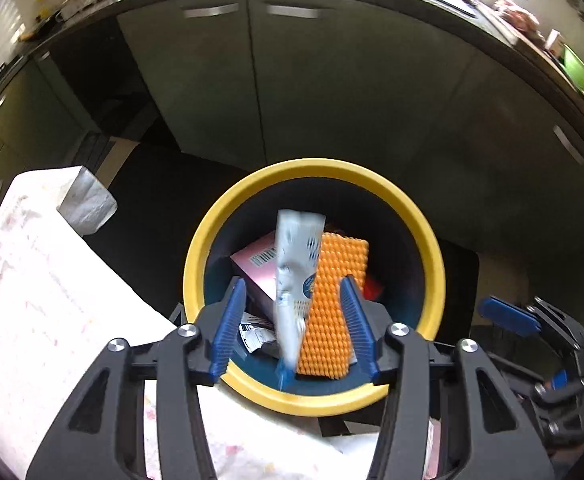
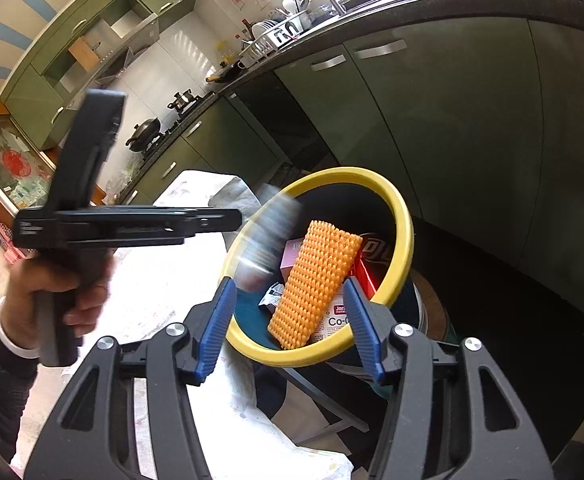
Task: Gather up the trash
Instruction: 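Carry the toothpaste tube over the bin and open the left gripper, then move the right gripper to the white paper towel and grasp it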
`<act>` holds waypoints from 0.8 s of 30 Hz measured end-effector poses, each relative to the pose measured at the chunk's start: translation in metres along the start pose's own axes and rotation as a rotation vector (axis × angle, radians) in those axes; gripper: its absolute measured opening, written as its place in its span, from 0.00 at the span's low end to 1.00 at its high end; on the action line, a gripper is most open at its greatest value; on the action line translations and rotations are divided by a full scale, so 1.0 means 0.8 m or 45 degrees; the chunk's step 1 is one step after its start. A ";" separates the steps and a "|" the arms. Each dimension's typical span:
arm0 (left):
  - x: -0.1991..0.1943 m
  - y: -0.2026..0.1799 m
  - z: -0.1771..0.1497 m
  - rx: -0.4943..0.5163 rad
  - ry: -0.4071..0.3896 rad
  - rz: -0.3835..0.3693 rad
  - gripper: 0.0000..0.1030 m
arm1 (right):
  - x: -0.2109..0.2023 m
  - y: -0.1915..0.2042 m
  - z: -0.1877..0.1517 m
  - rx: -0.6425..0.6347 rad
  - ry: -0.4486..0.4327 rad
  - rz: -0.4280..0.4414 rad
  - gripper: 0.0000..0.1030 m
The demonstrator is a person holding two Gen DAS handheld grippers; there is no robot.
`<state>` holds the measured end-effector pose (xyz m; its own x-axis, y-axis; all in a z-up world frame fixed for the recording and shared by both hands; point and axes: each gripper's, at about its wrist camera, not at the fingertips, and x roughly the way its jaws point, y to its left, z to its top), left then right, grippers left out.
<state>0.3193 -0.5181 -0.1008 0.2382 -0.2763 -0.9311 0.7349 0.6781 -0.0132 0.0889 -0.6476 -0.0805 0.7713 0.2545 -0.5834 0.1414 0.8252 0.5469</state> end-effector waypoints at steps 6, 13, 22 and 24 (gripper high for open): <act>-0.052 0.001 -0.024 -0.027 -0.091 0.001 0.49 | -0.006 -0.003 -0.003 0.005 -0.008 0.002 0.55; -0.182 0.026 -0.113 -0.159 -0.410 0.026 0.70 | 0.001 0.009 -0.007 -0.033 0.024 0.005 0.55; -0.294 0.070 -0.297 -0.337 -0.678 0.333 0.91 | 0.006 0.067 -0.019 -0.161 0.055 0.022 0.59; -0.308 0.082 -0.343 -0.414 -0.712 0.402 0.94 | 0.012 0.090 -0.025 -0.208 0.081 0.039 0.60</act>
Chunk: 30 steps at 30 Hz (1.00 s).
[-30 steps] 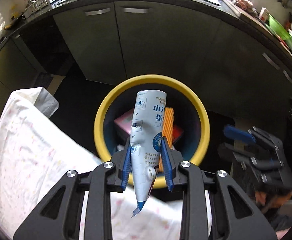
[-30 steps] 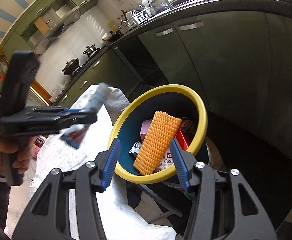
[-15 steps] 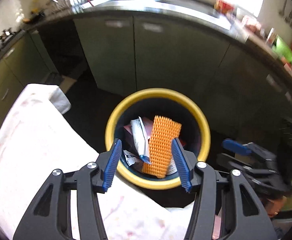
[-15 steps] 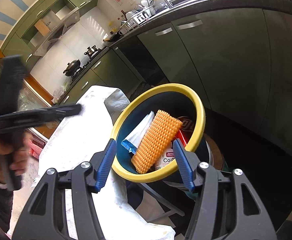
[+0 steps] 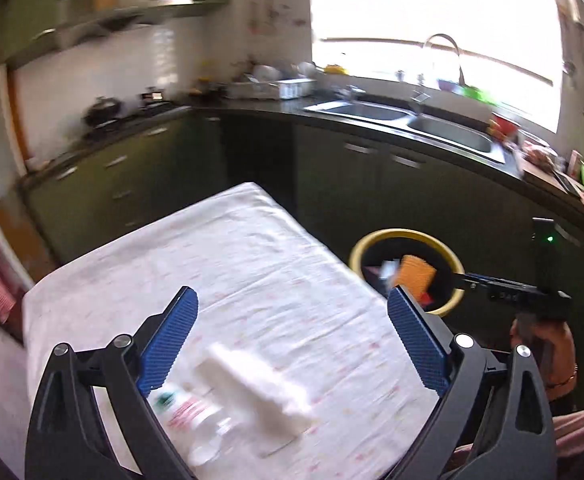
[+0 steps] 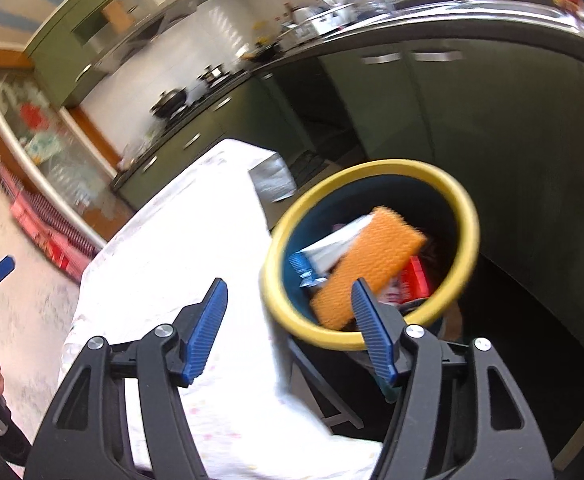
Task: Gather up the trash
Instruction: 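Move the right gripper to the white paper towel and grasp it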
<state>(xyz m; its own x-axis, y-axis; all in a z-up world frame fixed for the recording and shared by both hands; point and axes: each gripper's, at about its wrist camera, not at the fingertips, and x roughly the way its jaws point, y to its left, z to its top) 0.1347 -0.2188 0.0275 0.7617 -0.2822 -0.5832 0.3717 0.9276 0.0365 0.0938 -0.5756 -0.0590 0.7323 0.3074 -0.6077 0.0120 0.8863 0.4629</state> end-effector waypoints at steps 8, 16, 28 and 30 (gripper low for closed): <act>-0.069 0.123 -0.099 -0.285 -0.016 0.229 0.95 | 0.046 0.129 -0.027 -0.267 0.162 0.127 0.61; -0.077 0.182 -0.161 -0.389 0.022 0.276 0.95 | 0.114 0.251 -0.066 -0.536 0.343 0.190 0.62; -0.069 0.218 -0.189 -0.493 0.047 0.266 0.95 | 0.191 0.325 -0.090 -0.940 0.498 0.170 0.62; -0.067 0.219 -0.190 -0.496 0.054 0.257 0.95 | 0.201 0.329 -0.095 -0.964 0.515 0.170 0.63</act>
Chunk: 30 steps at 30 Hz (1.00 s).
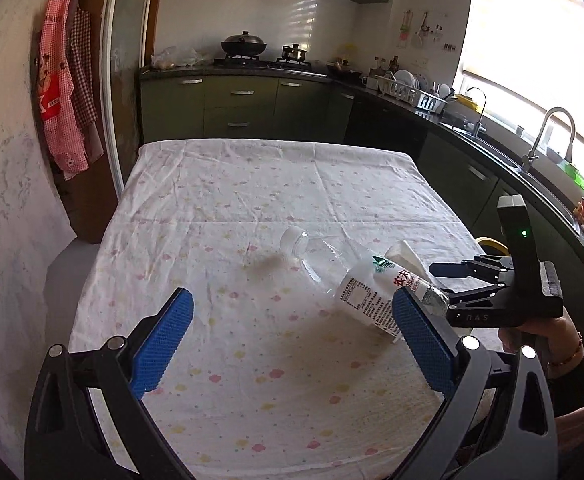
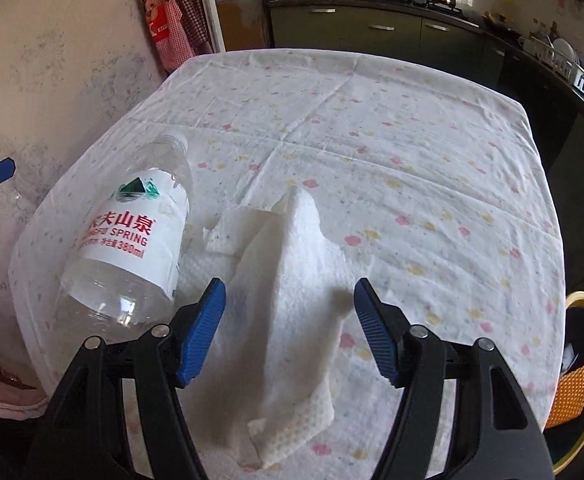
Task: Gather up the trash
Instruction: 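Move the right gripper to the white paper towel and grasp it, then carry the paper towel over the bin and open the right gripper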
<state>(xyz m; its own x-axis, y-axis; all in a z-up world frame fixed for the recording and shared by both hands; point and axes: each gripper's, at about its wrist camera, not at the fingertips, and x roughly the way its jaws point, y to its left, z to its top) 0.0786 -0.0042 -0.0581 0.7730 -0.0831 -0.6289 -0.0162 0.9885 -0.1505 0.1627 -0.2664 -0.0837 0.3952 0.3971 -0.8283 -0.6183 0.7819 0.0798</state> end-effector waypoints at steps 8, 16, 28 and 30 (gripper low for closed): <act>0.005 -0.007 -0.001 0.007 0.015 -0.010 0.95 | -0.002 -0.002 -0.001 -0.052 -0.007 -0.036 0.10; 0.008 -0.018 -0.003 0.033 0.028 -0.015 0.95 | -0.025 -0.009 -0.014 0.031 -0.056 -0.017 0.03; 0.015 -0.029 -0.006 0.051 0.052 -0.024 0.95 | -0.184 -0.072 -0.034 0.228 -0.379 -0.146 0.03; 0.015 -0.031 -0.007 0.055 0.052 -0.027 0.95 | -0.206 -0.099 -0.043 0.280 -0.405 -0.243 0.03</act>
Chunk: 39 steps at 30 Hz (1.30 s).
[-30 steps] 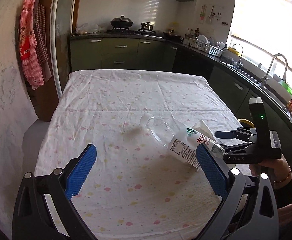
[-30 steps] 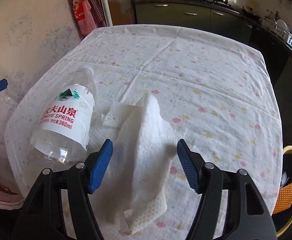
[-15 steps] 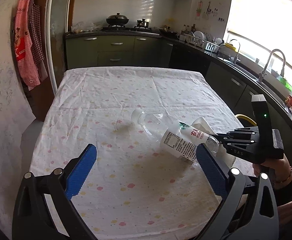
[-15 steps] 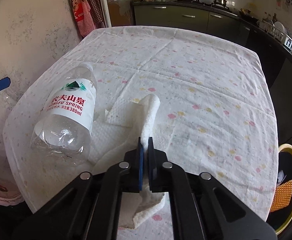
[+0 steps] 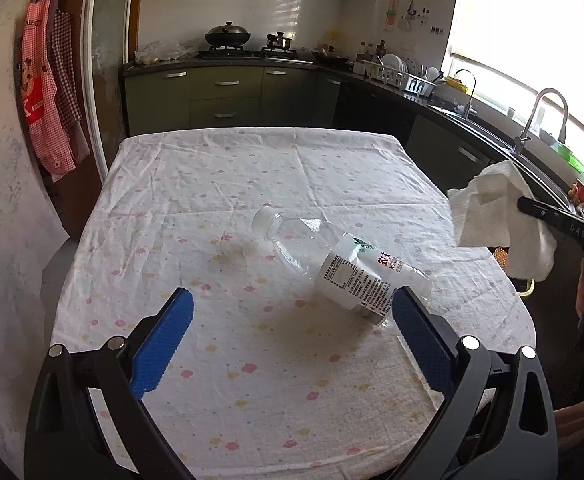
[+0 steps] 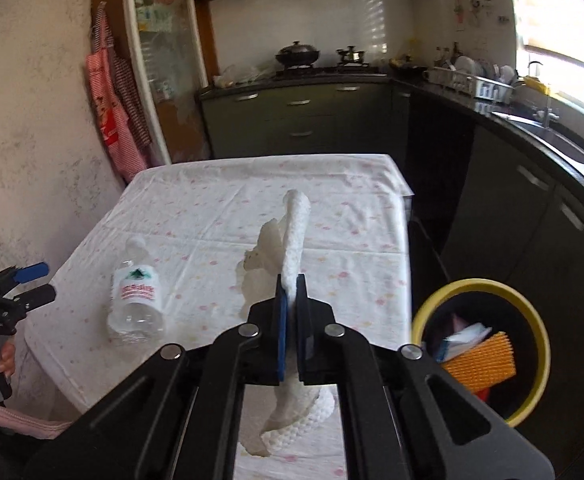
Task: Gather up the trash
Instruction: 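Carry the paper towel over the bin and open the right gripper, then grasp the Nongfu Spring water bottle around its label with the left gripper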
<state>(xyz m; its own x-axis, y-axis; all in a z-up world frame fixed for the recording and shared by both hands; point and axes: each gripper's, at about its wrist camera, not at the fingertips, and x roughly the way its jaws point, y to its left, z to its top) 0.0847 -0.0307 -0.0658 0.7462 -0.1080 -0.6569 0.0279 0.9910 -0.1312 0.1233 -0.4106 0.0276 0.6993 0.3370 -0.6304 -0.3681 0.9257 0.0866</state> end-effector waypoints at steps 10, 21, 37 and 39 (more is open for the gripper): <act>0.007 -0.016 0.005 0.020 0.016 0.000 0.95 | 0.032 -0.145 -0.026 0.170 0.108 -0.304 0.04; 0.014 -0.040 0.012 0.068 0.028 -0.008 0.95 | 0.099 -0.242 -0.074 0.285 0.246 -0.613 0.50; 0.055 -0.052 0.020 -0.104 0.168 -0.062 0.95 | 0.032 -0.156 -0.075 0.281 0.047 -0.451 0.63; 0.070 -0.056 0.027 -0.144 0.198 -0.051 0.95 | 0.031 -0.147 -0.074 0.273 0.046 -0.418 0.64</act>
<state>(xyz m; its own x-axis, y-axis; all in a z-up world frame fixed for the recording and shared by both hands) 0.1394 -0.0792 -0.0805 0.6340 -0.1670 -0.7551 -0.0257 0.9713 -0.2364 0.1473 -0.5212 -0.0439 0.7350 0.0143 -0.6779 0.0106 0.9994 0.0326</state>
